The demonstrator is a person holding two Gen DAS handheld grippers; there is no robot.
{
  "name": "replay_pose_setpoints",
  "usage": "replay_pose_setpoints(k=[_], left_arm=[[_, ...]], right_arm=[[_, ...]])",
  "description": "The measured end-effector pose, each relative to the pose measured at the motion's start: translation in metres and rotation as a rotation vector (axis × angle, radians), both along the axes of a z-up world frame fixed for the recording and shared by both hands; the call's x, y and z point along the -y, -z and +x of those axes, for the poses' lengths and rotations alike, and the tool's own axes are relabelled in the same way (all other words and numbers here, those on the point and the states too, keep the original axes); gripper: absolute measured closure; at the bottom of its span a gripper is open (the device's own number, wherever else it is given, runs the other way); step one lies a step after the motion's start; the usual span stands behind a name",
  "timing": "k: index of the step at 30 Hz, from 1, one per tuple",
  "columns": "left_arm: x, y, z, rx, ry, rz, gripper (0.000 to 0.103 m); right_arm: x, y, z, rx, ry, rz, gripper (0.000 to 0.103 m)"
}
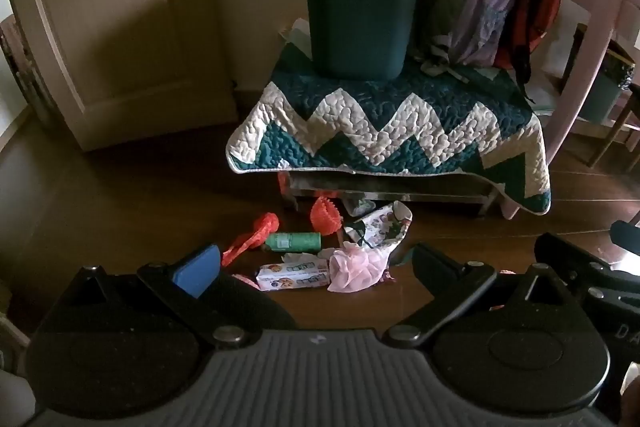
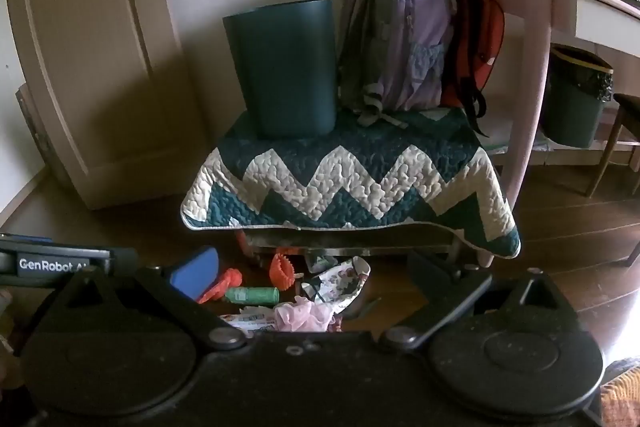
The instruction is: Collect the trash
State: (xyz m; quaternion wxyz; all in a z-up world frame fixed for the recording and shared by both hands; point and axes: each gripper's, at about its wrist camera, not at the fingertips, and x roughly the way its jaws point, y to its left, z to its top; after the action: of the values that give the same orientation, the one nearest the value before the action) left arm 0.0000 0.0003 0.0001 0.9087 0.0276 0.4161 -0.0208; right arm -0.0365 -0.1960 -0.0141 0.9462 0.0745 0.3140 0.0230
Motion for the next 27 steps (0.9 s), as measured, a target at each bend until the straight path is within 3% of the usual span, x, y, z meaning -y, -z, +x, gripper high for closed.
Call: replay_pose_setpoints(k=[18,27], left_arm=[[0.003,-0.006,0.000,0.019,-0.012,-0.003,0.000],[0.006,-0.013,-0.006,0.060,0.029,-0.020,0.000]], right_arm=[[0.004,0.001,-0.005,0.015,0.003,-0.008,0.002],[0.002,-0.004,-0.006,0.028,0.013,0.003,0.002]])
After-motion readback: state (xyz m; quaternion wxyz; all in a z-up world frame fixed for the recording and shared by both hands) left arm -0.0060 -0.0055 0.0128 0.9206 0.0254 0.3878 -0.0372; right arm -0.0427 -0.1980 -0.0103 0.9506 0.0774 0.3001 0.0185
